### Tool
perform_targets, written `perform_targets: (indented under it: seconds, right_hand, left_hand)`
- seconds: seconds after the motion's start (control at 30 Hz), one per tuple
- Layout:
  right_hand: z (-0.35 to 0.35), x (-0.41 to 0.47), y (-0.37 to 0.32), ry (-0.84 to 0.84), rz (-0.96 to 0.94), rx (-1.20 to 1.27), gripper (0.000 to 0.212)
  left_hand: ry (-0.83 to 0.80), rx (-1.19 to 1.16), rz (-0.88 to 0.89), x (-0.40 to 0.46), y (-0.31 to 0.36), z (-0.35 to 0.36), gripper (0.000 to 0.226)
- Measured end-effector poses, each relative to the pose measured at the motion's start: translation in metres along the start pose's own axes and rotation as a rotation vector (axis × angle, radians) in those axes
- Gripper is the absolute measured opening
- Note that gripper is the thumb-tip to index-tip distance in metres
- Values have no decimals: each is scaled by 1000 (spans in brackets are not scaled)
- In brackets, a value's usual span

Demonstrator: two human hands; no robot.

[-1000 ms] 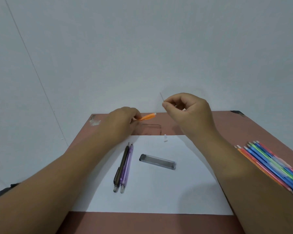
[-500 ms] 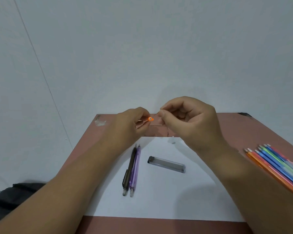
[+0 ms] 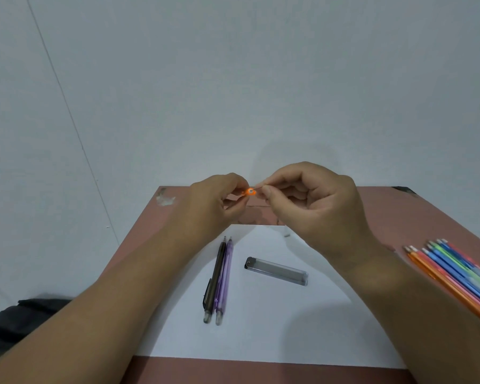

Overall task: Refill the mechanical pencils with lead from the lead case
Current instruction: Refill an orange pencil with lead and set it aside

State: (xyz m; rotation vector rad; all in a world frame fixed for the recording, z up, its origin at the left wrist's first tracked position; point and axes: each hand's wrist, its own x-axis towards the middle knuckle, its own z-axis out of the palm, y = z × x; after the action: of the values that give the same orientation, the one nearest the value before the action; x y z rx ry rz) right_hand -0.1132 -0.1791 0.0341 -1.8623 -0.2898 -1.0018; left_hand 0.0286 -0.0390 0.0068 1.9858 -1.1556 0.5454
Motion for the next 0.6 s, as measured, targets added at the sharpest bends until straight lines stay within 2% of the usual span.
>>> perform_targets:
  seconds: [0.33,0.6]
  right_hand:
    - [-2,1,4,-14,-48,-68,7]
    - [-3,2,5,-20,-159,-218,7]
  left_hand:
    - [2,11,11,0,1,-1,8]
    - [15,22,43,-1,-2,1,8]
